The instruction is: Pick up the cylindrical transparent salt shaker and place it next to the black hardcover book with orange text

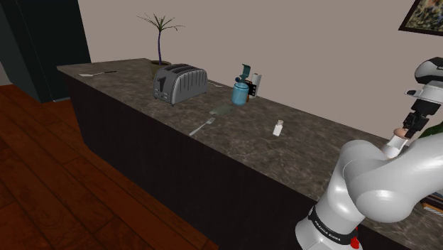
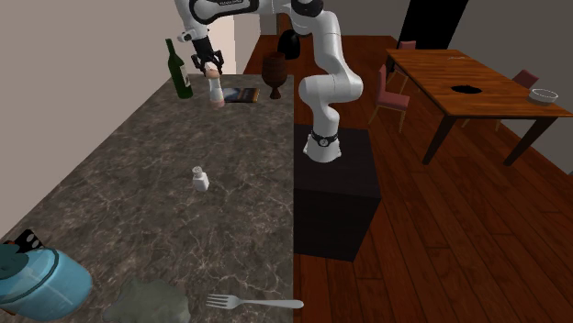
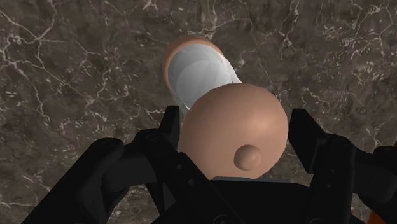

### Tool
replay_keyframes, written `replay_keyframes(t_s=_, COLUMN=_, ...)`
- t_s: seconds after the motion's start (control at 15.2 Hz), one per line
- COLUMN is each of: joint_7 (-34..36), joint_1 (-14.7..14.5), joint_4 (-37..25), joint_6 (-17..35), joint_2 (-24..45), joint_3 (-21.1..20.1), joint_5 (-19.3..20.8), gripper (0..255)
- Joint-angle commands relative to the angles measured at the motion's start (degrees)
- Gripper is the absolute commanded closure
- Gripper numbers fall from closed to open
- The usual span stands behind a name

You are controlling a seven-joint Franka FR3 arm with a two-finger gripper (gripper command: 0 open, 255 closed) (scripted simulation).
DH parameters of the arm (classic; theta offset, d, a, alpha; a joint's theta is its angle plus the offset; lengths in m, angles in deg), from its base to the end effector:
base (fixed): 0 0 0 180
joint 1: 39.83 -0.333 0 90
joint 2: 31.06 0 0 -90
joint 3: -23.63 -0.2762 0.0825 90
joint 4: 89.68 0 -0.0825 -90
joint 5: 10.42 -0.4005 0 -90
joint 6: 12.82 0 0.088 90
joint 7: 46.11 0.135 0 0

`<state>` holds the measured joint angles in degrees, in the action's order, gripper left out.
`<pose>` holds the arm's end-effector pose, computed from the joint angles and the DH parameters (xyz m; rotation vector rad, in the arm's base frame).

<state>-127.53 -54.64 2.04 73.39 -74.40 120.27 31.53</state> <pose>-0.1307 -0.5997 0.3989 -2.9719 -0.0661 0.0093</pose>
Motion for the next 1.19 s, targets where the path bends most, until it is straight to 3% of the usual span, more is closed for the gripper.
replay_keyframes(t_s=0.0, joint_7=0.3, joint_1=0.2, joint_4=1.2, joint_6=1.2, joint_2=-0.5, joint_3=0.4, joint_5=0.5, gripper=255)
replay_keyframes(t_s=0.46, joint_7=1.6, joint_1=0.5, joint_4=5.0, joint_6=5.4, joint_2=-2.4, joint_3=2.3, joint_5=2.6, gripper=255)
replay_keyframes(t_s=0.99, joint_7=1.6, joint_1=0.5, joint_4=5.0, joint_6=5.4, joint_2=-2.4, joint_3=2.3, joint_5=2.6, gripper=255)
replay_keyframes(t_s=1.06, joint_7=1.6, joint_1=0.5, joint_4=5.0, joint_6=5.4, joint_2=-2.4, joint_3=2.3, joint_5=2.6, gripper=0)
replay_keyframes(t_s=1.12, joint_7=1.6, joint_1=0.5, joint_4=5.0, joint_6=5.4, joint_2=-2.4, joint_3=2.3, joint_5=2.6, gripper=0)
